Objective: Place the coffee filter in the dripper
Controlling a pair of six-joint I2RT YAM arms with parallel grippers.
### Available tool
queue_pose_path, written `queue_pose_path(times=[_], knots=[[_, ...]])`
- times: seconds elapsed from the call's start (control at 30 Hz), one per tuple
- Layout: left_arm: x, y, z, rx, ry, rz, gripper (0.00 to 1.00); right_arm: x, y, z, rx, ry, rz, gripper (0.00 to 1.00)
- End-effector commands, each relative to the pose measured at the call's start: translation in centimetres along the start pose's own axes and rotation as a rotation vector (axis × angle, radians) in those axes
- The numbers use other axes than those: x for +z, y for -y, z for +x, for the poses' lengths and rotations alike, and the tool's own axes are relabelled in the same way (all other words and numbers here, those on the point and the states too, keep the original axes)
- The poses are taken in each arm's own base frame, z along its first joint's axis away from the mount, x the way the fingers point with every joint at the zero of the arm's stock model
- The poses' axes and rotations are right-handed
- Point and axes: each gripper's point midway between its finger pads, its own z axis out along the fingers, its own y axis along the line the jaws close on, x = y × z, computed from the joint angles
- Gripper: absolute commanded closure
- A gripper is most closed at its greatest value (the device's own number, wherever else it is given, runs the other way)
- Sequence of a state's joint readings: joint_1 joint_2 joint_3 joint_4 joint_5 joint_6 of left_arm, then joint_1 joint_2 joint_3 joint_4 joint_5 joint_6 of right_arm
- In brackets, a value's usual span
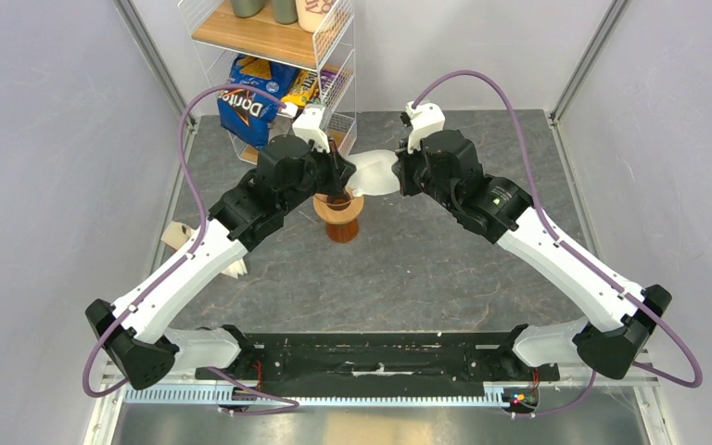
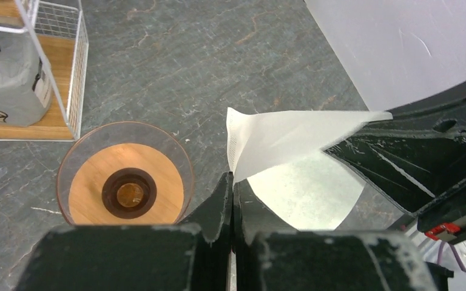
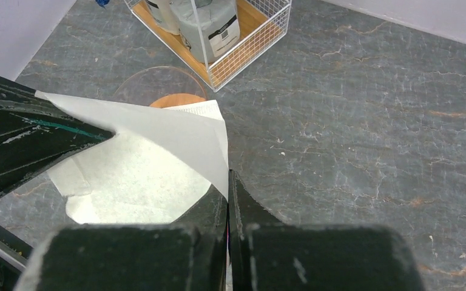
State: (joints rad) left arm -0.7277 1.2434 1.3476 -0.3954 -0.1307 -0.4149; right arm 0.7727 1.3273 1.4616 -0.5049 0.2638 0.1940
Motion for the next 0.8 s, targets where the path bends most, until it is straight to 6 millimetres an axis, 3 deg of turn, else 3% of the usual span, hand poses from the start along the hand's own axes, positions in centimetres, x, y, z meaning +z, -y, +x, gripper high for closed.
queue_pose_path(times=[0.0, 0.47, 0.77], knots=[[-0.4, 1.3, -0.8, 0.034, 0.024, 0.08, 0.98, -0.7, -0.4, -2.3, 0.038, 0.051, -0.014, 1.0], [0.9, 3.0, 0.0, -0.038, -0.024, 0.146, 0.98, 0.0, -3.8, -2.7, 0.082, 0.046, -0.166, 1.0], [0.4, 4.4, -0.1, -0.067, -0.014, 0.227, 0.98, -0.3, -3.9, -2.5, 0.091, 0.042, -0.178, 1.0]])
